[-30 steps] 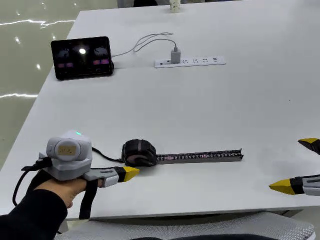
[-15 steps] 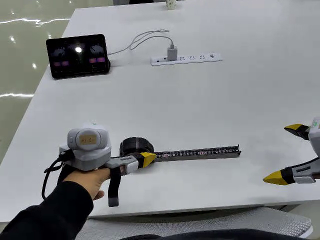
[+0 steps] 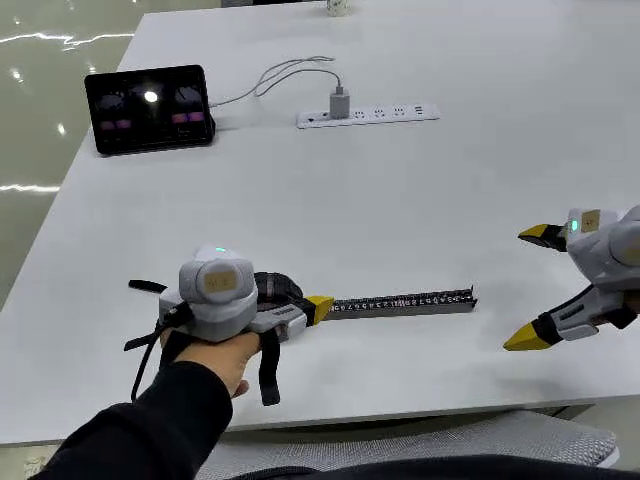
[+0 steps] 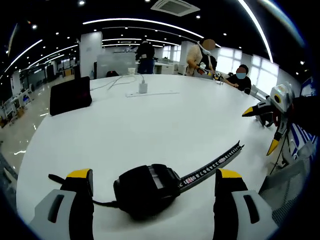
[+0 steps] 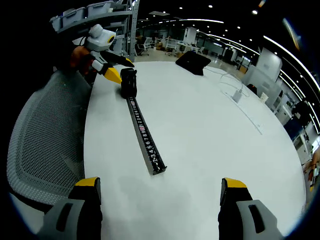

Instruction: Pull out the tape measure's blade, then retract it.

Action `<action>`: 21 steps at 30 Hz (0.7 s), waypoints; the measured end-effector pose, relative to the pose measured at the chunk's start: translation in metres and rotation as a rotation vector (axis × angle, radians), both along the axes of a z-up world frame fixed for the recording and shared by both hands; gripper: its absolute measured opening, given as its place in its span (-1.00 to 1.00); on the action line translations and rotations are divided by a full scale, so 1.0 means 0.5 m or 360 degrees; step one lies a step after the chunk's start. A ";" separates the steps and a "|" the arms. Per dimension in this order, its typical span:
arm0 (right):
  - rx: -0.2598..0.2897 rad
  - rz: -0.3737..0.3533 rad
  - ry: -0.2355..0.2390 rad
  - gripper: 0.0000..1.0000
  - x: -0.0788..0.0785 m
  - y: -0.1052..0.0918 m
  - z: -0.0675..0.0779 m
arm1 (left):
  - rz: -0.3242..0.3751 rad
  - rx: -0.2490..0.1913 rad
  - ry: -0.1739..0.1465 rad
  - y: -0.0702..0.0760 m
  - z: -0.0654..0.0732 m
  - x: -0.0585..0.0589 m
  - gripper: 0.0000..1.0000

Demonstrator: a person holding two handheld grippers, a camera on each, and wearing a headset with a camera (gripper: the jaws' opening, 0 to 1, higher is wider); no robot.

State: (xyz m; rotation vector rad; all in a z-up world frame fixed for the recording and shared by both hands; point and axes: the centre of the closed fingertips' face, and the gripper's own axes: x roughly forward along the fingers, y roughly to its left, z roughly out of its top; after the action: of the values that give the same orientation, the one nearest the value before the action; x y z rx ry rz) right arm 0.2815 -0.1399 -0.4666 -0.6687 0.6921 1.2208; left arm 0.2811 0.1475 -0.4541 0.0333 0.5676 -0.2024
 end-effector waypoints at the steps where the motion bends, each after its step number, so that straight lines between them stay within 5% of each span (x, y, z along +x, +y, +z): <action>1: -0.0001 0.0000 0.0006 0.98 0.004 0.002 0.000 | 0.0001 -0.0015 -0.0017 -0.004 0.000 0.002 0.98; 7: -0.0073 0.0094 0.0014 0.98 0.023 0.019 -0.010 | 0.0005 -0.0012 -0.0079 -0.019 -0.004 0.010 0.98; 13: -0.0136 0.0167 0.0041 0.98 0.030 0.037 -0.029 | 0.0038 -0.0055 -0.0070 -0.027 -0.022 0.013 0.98; 16: -0.0185 0.0225 0.0051 0.87 0.028 0.044 -0.044 | 0.0096 0.0024 -0.0113 -0.008 -0.028 0.020 0.98; 21: -0.0209 0.0259 0.0078 0.78 0.026 0.055 -0.059 | 0.0144 -0.0007 -0.0165 0.003 -0.028 0.029 0.98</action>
State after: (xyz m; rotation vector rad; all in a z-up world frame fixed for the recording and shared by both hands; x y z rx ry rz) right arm 0.2947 -0.1125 -0.4960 -0.8188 0.7751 1.3528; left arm 0.2958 0.1492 -0.4680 0.0139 0.4645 -0.1133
